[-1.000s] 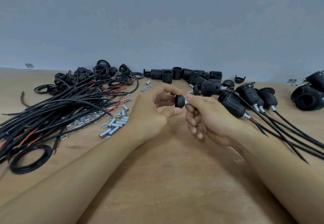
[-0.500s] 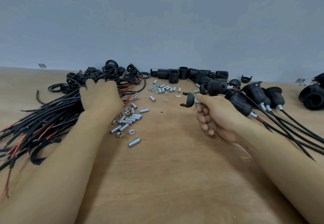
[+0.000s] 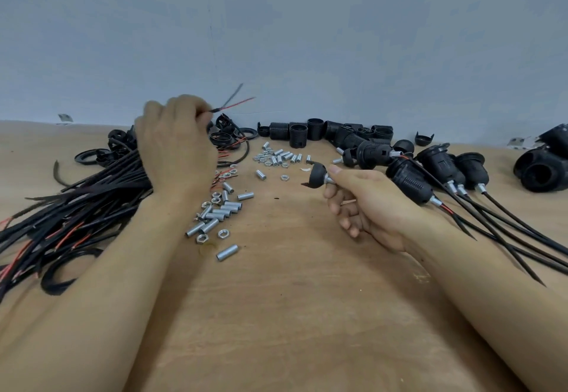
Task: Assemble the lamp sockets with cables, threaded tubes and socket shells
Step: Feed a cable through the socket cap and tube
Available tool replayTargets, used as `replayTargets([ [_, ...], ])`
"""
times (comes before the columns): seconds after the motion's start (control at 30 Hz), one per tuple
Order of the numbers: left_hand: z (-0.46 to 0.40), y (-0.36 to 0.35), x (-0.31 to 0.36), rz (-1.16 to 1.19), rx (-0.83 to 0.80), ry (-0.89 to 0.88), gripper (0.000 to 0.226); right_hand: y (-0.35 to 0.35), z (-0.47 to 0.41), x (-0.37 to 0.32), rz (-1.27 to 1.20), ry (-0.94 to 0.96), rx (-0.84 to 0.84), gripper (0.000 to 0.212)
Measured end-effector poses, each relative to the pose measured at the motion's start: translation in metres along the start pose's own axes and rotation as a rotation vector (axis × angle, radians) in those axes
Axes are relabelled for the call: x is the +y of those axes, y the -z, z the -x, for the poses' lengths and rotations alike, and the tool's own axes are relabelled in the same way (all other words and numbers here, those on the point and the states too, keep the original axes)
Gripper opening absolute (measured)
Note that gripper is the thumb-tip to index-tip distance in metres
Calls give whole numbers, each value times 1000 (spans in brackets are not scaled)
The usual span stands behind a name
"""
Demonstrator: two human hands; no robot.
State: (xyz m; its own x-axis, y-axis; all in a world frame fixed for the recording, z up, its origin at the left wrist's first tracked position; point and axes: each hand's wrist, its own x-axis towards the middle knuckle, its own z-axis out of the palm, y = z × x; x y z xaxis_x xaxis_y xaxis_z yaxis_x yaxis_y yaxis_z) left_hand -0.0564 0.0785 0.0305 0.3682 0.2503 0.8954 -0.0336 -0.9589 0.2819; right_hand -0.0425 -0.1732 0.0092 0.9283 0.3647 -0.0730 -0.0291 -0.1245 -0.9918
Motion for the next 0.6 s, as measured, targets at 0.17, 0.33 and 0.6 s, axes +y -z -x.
replayTargets([
  [0.17,21,1,53,277,177,-624,21,-4,3,-1,-75,-3,-88,27],
  [0.33,52,-2,86,541,-16,-886,21,3,3,-10,-490,-2,-93,32],
  [0.6,61,-6,88,824,-384,-817,33,31,4,-24,-831,82,9,38],
])
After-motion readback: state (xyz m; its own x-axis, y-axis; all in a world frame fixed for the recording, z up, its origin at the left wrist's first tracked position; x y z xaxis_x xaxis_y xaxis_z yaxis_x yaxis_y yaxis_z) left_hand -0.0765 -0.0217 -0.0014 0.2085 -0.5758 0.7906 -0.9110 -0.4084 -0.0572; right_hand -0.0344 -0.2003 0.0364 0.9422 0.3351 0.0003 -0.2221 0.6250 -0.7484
